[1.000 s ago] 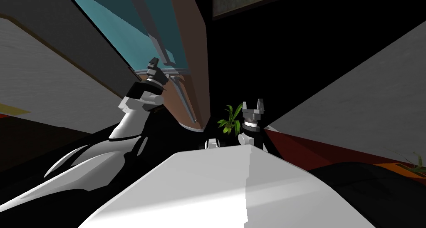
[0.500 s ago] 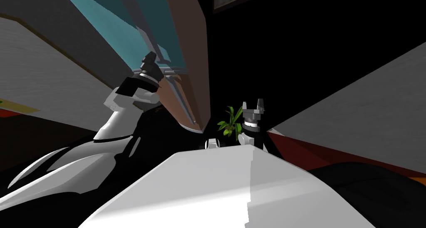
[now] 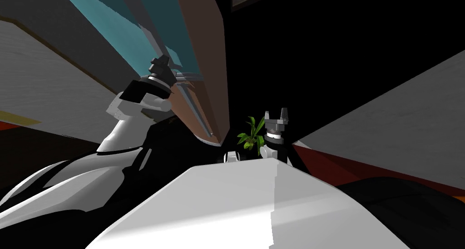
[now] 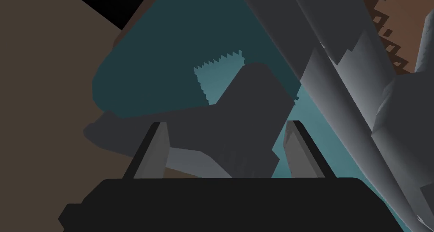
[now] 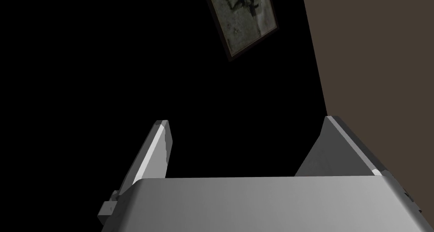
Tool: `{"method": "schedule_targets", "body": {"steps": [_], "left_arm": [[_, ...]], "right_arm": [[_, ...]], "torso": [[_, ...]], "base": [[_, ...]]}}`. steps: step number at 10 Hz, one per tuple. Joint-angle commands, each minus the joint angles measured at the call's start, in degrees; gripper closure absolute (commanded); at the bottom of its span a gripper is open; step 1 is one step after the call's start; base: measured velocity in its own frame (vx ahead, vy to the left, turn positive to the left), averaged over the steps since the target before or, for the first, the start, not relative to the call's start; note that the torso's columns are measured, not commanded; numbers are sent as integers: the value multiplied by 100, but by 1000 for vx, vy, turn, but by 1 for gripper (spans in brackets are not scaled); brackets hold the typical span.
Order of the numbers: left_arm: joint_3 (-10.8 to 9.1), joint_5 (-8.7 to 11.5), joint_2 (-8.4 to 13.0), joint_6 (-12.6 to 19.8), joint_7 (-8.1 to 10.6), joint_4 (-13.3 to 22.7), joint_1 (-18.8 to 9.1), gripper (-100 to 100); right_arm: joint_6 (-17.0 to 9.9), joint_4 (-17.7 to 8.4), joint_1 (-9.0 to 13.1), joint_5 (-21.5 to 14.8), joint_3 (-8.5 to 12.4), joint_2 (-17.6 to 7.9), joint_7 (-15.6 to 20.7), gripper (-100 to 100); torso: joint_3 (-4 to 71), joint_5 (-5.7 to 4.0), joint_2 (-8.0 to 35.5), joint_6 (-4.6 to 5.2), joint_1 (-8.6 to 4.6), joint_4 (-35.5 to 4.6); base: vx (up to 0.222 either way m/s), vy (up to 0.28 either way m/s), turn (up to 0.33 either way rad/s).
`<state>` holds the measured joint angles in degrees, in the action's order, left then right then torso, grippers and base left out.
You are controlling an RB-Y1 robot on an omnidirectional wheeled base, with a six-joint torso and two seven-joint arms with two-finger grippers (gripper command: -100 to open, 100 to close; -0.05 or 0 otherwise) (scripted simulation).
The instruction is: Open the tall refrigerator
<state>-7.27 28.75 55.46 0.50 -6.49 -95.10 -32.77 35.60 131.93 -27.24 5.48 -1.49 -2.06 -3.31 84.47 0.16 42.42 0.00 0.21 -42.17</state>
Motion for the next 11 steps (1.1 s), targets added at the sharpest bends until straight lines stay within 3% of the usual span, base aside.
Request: {"method": "schedule_targets", "body": {"steps": [1,3,7,11], "left_arm": [[64,108,39,-43,58,-156,28,100],[174,337,141,-79,188,-485,71,100],[340,681,294,-132,384,-979,136,100],[562,1140,498,-203,646,-1638,221,100]], "right_arm": [[0,0,0,0,0,0,0,0],[0,0,1,0,3,-3,0,0],[-1,-1,1,0,2,-2,0,0],[-1,-1,2,0,3,-3,0,0]], "torso": [[4,-6,-7,-2,-4,-10],[-19,7,33,-16,68,-41],[43,-23,-28,-30,6,-55],[20,3,5,-30,60,-55]], "base": [[-92,123,14],[-139,340,-20],[-133,281,12],[-148,384,9]]}}
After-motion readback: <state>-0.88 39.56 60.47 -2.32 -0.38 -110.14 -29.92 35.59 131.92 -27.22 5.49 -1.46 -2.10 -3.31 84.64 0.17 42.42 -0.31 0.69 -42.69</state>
